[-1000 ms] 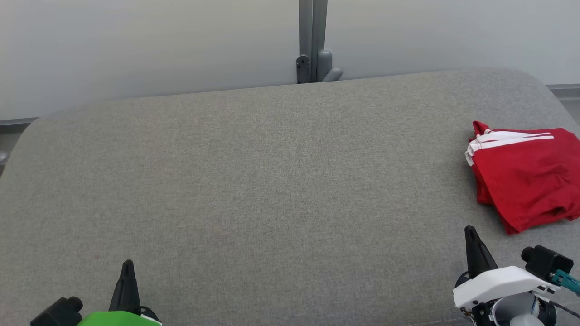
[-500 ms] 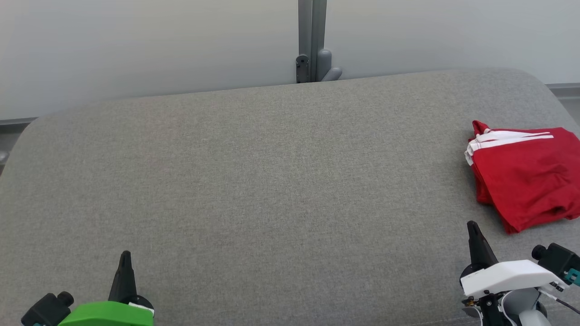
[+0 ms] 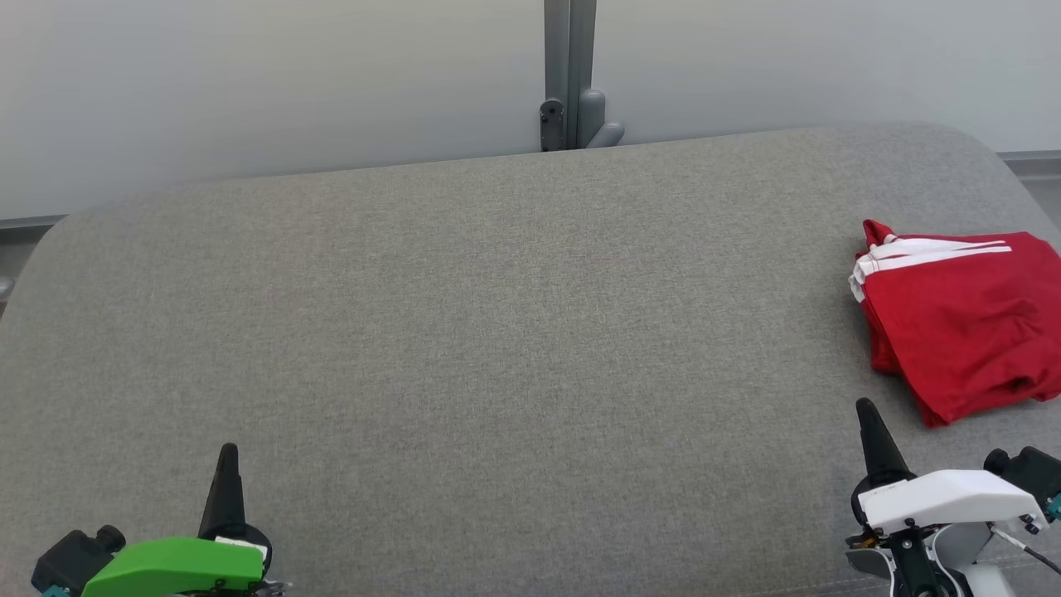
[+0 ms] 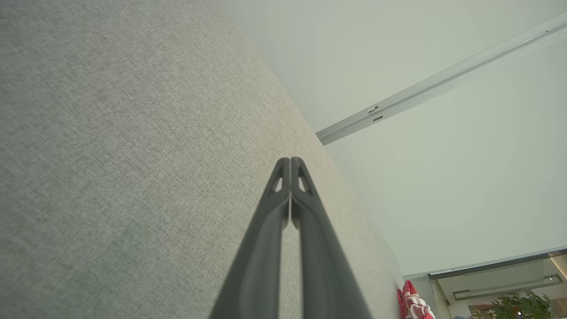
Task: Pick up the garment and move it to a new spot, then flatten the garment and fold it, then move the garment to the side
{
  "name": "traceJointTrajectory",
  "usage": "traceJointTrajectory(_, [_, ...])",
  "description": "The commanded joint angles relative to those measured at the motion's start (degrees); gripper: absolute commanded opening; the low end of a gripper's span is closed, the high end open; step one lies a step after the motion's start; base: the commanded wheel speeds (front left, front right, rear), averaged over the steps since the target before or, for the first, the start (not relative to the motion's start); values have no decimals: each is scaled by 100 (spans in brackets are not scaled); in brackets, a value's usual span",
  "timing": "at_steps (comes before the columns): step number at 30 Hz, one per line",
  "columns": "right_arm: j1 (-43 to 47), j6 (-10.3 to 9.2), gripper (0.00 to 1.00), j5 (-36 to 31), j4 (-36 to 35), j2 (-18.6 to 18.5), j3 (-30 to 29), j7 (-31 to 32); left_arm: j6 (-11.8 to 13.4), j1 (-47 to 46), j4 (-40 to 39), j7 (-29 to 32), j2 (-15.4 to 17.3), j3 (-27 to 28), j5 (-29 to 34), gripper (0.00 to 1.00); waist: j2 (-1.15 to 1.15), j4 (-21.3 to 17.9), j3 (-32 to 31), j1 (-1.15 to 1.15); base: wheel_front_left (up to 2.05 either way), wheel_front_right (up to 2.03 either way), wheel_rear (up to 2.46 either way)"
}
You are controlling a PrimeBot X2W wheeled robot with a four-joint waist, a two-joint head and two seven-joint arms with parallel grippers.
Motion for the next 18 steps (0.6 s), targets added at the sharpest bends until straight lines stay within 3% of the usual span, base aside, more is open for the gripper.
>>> traceJointTrajectory(1, [-129, -3, 0, 169, -85, -37, -25, 29, -30, -140, -69, 35, 44, 26, -135, 0, 29, -1, 0, 0, 0, 0, 0])
traceJointTrajectory(18, [-179, -2, 0, 1305, -148, -47, -77, 286, -40, -291, -109, 287, 53, 62, -1110, 0, 37, -12, 10, 0, 0, 0, 0])
